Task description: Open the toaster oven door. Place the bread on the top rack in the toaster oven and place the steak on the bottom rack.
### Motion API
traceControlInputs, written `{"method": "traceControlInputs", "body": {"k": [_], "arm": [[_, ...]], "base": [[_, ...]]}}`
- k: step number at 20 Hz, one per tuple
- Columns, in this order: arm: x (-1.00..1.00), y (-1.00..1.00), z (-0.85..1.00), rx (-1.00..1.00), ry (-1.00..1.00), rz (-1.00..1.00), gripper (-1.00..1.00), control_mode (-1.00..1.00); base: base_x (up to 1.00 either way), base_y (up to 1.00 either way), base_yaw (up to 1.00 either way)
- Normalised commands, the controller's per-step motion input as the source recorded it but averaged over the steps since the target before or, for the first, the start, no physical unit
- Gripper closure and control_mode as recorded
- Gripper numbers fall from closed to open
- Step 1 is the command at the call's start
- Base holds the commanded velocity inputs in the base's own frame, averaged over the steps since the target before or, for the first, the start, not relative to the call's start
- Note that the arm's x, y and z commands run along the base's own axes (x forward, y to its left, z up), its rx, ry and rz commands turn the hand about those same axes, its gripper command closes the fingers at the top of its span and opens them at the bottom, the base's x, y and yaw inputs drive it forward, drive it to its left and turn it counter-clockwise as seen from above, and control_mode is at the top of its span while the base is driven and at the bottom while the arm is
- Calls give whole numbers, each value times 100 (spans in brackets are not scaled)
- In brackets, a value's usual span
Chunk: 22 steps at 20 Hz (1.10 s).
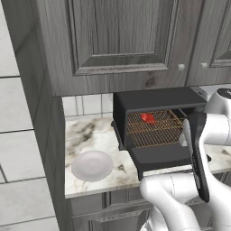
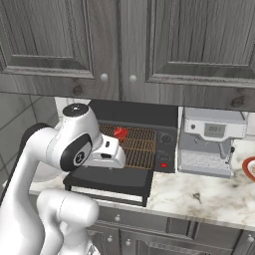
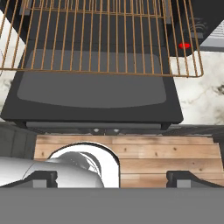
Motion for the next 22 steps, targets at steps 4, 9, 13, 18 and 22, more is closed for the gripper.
{"method": "traceControlInputs", "body": {"k": [4,9,13,18,22], "arm": [[0,0,0,0,0,0,-100,-100],[0,0,0,0,0,0,-100,-100],[0,0,0,0,0,0,-100,100],[0,0,0,0,0,0,-100,100],[0,0,0,0,0,0,-100,100]], "base": [[0,0,0],[0,0,0],[0,0,0],[0,0,0],[0,0,0]]}}
